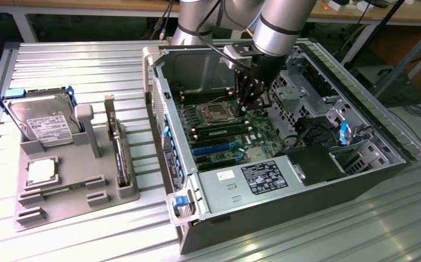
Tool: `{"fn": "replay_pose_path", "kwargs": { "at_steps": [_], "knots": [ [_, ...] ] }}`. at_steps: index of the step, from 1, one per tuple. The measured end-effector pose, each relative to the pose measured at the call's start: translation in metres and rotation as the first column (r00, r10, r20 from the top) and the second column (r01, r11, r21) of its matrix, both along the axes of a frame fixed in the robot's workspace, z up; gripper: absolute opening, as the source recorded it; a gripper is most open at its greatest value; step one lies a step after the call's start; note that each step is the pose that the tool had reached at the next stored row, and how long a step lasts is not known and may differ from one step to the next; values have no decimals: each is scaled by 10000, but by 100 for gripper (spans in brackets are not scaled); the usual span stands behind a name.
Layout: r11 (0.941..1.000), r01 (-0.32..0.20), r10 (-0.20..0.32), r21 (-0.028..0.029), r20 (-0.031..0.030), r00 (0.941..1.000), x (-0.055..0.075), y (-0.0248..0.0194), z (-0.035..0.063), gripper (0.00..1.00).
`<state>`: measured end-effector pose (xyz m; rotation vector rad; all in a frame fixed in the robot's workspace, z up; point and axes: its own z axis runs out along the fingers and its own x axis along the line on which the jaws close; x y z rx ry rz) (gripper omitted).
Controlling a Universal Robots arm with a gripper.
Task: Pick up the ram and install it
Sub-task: 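Press down the ram until it locks into place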
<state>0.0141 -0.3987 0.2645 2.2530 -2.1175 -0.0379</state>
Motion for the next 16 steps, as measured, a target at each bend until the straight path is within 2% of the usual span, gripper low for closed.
{"fn": "replay_pose_path", "kwargs": {
  "at_steps": [2,4,8,11,13,14,15,16],
  "knots": [
    [10000,-6,6,0,0,10000,91,0,-83,10],
    [10000,0,0,1,0,10000,105,0,-162,10],
    [10000,-2,2,-1,1,10000,134,-8,-228,10],
    [10000,0,0,-10,-1,10000,143,-71,-330,10],
    [10000,1,-1,13,5,10000,141,-73,-304,10],
    [10000,-1,1,4,0,10000,93,-75,-219,10],
    [10000,0,0,7,1,10000,27,-74,-214,10],
    [10000,0,0,6,1,10000,-100,-75,-209,10]
  ]
}}
